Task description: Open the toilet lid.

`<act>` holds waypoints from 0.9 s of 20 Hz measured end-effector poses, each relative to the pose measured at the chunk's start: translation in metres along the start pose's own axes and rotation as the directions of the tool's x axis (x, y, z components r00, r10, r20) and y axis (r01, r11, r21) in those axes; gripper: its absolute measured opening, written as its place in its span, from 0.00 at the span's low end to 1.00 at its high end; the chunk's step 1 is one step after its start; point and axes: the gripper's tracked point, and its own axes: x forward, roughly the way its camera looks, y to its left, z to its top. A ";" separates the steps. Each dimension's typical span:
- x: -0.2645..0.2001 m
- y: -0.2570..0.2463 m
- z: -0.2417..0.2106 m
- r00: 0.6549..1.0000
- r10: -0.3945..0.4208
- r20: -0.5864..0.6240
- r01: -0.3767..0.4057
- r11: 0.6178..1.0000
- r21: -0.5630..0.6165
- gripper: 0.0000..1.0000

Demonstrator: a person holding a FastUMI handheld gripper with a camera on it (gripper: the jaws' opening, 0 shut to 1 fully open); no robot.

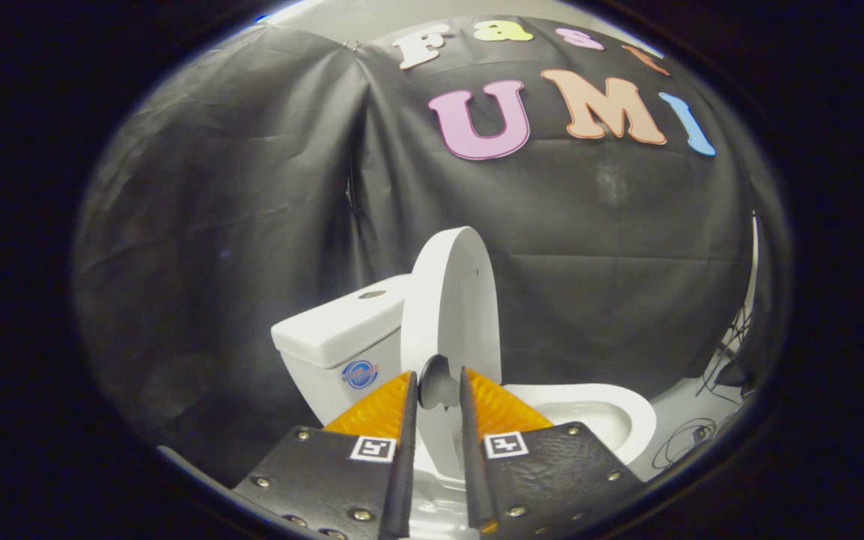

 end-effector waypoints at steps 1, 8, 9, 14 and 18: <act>0.000 -0.002 0.003 1.000 0.000 0.011 0.000 1.000 0.008 0.32; -0.001 -0.014 0.015 0.998 -0.036 0.060 0.034 0.999 0.042 0.37; -0.002 -0.019 0.015 0.997 -0.049 0.062 0.047 0.998 0.043 0.40; -0.010 -0.031 0.014 0.997 -0.064 0.050 0.062 0.997 0.038 0.52; -0.012 -0.043 0.012 0.995 -0.090 0.047 0.089 0.996 0.029 0.68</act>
